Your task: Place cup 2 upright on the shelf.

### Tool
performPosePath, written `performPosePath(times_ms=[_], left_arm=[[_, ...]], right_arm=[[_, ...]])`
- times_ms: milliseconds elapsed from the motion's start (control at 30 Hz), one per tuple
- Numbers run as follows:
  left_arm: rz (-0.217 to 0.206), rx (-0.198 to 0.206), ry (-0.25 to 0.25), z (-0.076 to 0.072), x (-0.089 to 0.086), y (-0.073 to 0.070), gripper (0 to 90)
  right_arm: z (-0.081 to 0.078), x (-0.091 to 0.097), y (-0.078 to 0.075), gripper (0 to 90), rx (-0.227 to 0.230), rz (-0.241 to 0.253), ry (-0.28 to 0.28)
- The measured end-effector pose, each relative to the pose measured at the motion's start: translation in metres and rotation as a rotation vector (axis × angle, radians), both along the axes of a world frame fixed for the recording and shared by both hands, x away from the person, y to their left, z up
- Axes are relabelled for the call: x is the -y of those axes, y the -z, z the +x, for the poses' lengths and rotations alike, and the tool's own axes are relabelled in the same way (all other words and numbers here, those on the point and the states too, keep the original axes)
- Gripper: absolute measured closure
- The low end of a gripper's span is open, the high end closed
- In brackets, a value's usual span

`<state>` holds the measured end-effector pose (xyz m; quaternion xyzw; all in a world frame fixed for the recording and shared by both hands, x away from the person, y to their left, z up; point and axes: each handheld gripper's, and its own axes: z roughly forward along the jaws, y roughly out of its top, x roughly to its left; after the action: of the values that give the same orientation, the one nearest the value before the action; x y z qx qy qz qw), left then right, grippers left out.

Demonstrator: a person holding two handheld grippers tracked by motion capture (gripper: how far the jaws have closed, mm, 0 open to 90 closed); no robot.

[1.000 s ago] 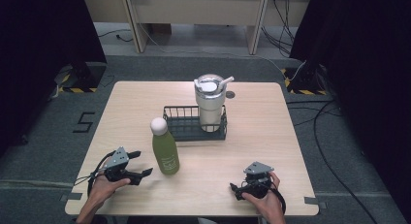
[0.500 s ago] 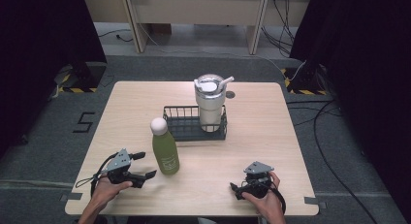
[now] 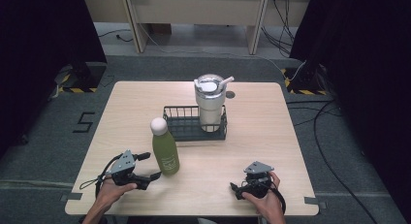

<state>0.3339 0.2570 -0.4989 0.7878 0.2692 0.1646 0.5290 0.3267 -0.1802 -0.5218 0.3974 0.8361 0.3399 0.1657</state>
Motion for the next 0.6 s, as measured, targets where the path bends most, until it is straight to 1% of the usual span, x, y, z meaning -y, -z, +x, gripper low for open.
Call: performPosePath(times_ms=[200, 500, 600], left_arm=[[-0.012, 0.005, -0.001, 0.003, 0.006, 0.000, 14.9], [-0.007, 0.025, 0.009, 0.006, 0.019, 0.000, 14.9], [-0.005, 0.025, 0.012, 0.009, 0.023, 0.001, 14.9]], right_arm=[[0.000, 0.000, 0.000, 0.3, -0.001, 0.001, 0.002], [0.000, 0.000, 0.000, 0.3, 0.000, 0.001, 0.002], [0.000, 0.000, 0.000, 0.3, 0.000, 0.000, 0.002]])
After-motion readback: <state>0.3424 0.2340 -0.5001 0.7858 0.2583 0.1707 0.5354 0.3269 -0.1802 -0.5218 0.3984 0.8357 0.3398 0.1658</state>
